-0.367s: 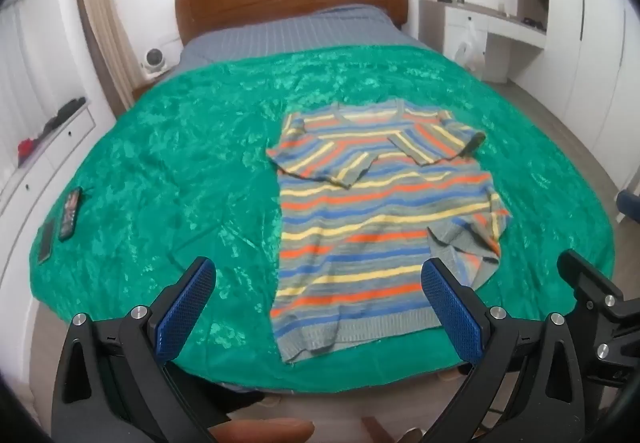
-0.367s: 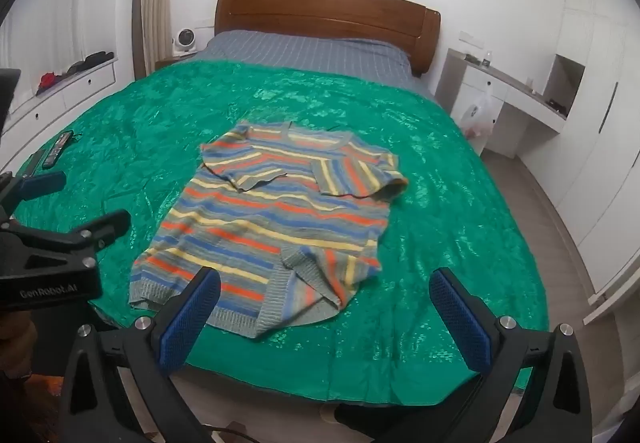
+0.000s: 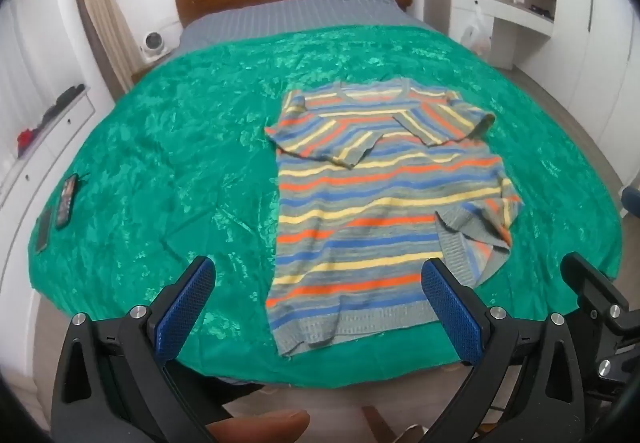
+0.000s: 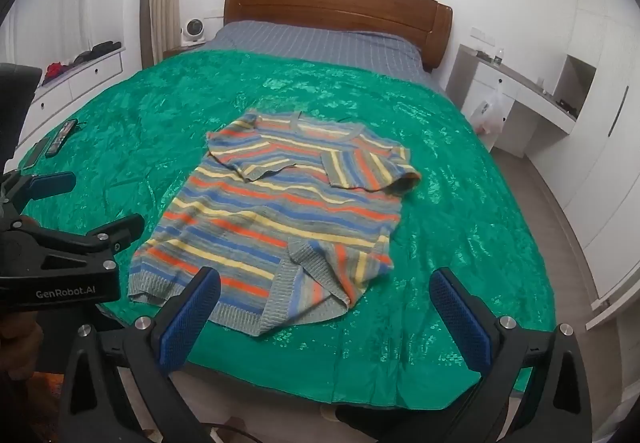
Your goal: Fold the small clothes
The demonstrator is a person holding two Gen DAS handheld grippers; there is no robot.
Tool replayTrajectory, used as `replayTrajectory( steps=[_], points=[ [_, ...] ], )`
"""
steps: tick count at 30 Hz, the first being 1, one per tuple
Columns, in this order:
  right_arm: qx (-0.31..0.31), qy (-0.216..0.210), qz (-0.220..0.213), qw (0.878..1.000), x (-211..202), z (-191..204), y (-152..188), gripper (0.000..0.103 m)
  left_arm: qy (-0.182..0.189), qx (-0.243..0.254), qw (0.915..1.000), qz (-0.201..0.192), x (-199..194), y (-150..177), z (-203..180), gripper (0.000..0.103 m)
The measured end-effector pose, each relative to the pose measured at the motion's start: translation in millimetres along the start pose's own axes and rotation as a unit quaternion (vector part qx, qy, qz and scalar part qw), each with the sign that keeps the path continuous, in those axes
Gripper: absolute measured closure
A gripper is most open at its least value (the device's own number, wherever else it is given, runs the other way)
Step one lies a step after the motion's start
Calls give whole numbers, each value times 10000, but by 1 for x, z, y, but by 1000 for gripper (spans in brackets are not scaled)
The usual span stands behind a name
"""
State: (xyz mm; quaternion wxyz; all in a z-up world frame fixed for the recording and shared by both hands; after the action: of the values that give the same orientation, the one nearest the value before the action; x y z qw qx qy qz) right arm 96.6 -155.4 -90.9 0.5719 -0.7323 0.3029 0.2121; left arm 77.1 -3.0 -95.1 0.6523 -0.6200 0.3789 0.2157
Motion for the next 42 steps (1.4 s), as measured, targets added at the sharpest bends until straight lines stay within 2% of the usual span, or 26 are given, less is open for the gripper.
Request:
replayTrajectory(
  steps=[19,28,38,42],
  points=[
    [-230,124,-35,9997,-4,16,-1,0,-24,28,10000,-1,4,1,6,0],
    [-308,460,-131,9984,-4,9,-8,0,85,111,9998,-106,2,-1,-2,0],
    [-152,965,78,9952,0,-14,-10,0,34,128,9999,37,6,5,-2,0],
    [-39,972,225,9950,3,-21,-7,0,6,101,9999,99,7,6,-1,0]
  ],
)
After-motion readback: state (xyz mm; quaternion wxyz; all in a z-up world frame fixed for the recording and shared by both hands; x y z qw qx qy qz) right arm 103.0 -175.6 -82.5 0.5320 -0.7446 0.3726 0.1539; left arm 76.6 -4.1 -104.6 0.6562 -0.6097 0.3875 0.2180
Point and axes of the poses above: each gripper's, at about its wrist camera, not at the fingertips, and x roughly the way its jaws point, z to its left, y to its underside, the point moved 9 cm from there along x, roughly the way its jaws point, and after that the axes turned 12 degrees about y, right-handed, at the moved point
